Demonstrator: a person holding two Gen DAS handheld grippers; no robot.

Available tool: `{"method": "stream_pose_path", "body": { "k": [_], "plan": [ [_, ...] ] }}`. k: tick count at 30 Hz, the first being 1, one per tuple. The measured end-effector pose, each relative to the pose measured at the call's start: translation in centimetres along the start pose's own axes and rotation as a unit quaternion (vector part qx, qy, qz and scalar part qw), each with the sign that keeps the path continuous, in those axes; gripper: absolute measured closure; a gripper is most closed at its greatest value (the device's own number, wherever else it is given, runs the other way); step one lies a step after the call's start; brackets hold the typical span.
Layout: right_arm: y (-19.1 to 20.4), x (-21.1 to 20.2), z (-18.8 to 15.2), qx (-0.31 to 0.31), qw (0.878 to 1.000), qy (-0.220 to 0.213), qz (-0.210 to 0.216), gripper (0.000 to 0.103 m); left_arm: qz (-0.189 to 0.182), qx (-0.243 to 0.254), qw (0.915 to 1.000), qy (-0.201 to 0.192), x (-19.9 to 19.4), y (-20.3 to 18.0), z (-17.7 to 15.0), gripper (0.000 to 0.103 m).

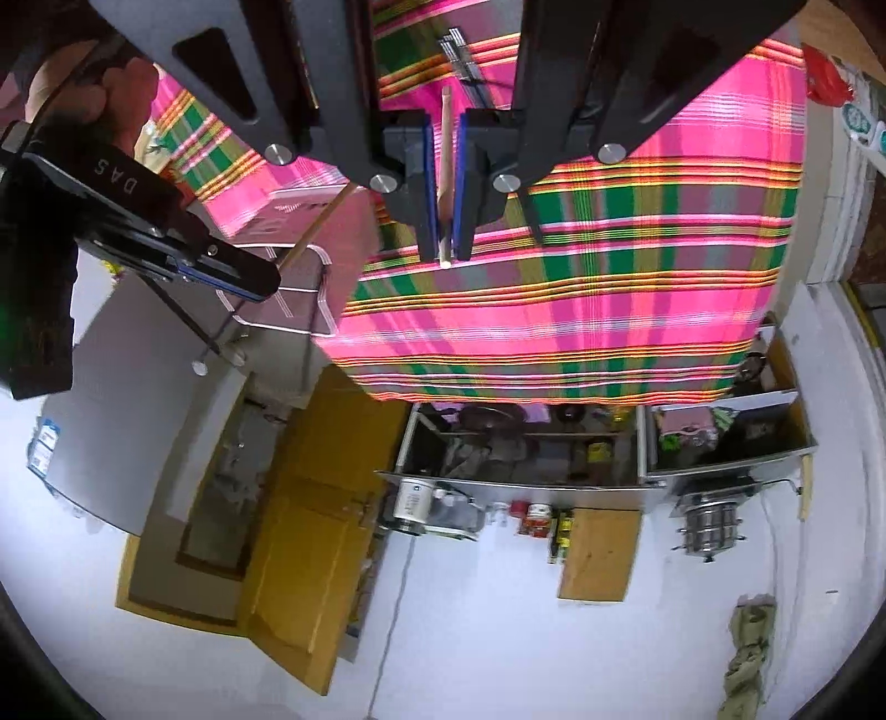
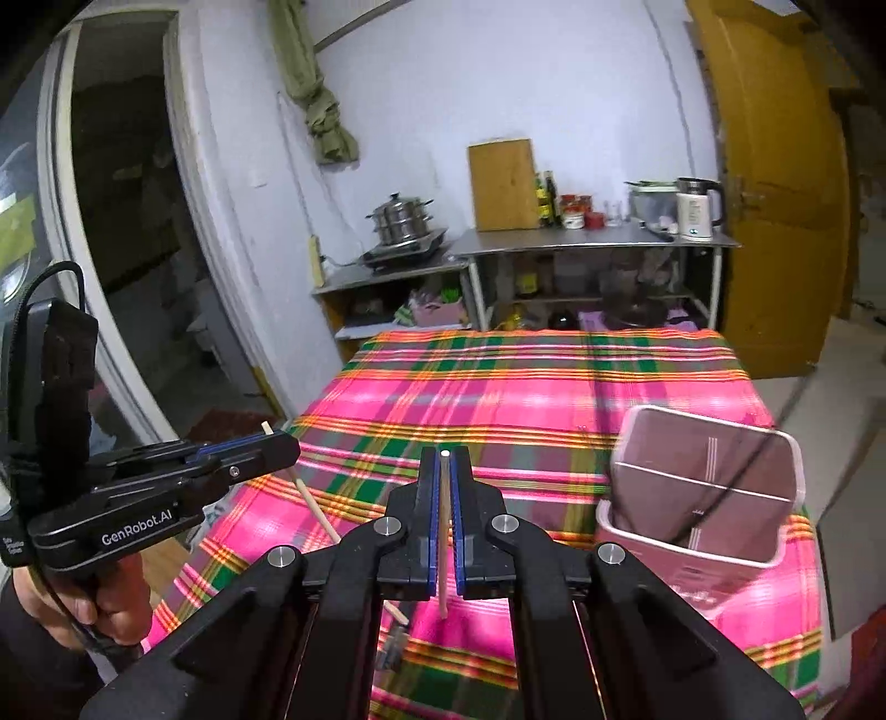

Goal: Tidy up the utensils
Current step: 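Lift the wooden chopstick upright and carry it over the pink basket, then lower the wooden chopstick into the basket and open the right tool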

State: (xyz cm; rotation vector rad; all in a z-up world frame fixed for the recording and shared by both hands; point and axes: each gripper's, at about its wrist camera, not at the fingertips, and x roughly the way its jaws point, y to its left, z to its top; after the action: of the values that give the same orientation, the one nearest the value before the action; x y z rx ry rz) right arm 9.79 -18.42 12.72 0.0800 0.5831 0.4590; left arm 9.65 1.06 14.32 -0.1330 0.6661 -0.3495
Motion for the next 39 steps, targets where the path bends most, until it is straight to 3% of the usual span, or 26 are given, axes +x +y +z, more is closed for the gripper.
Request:
{"method": "stream_pose_path", "body": {
  "k": [12, 23, 31, 39],
  "plan": [
    [-6.3, -4.0, -0.3, 0.057, 0.997, -0.019, -0.054, 0.1, -0.068, 0.018, 0.9971, 0.027, 4.0, -6.5, 2.1, 0.097],
    [-9.2, -9.0, 4.5, 0.063, 0.99, -0.096, -0.085, 0.1, -0.109, 0.031, 0.9932, -0.028, 3.0, -10.2, 8.7, 0.097],
    [-10.6, -8.2, 6.0, 0.071, 0.987, -0.108, -0.1, 0.1, -0.106, 0.028, 0.9933, -0.037, 5.6, -10.8, 11.1, 0.097],
    [-12.3, -4.9, 4.2, 0.084, 0.988, -0.077, -0.105, 0.1, -0.095, 0.016, 0.9953, -0.009, 9.8, -9.9, 8.9, 0.097]
  ]
}}
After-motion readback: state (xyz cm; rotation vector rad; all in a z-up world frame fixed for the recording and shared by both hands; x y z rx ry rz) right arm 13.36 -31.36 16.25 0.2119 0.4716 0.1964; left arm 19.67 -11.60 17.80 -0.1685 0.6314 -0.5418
